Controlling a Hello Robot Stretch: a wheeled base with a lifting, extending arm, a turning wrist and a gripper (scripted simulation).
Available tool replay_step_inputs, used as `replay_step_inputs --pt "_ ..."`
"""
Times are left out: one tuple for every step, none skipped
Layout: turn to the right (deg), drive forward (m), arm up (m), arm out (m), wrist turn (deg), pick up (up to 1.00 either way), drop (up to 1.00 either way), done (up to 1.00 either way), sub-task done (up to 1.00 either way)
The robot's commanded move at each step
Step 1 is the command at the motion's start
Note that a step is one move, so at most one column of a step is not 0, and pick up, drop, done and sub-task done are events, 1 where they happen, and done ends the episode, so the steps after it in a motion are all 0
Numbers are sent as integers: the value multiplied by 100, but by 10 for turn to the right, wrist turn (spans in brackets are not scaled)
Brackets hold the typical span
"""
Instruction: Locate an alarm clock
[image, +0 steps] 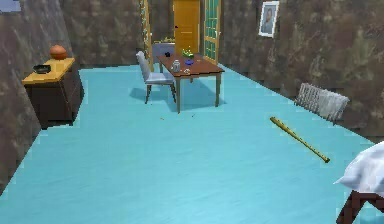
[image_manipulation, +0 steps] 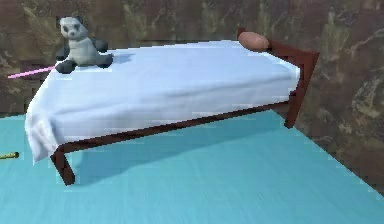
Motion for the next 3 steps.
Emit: replay_step_inputs --pt "0 60 0 0 0 0 0 0 0" --pt "-270 0 0 0 0 0 0 0 0" --pt "0 100 0 0 0 0 0 0 0"
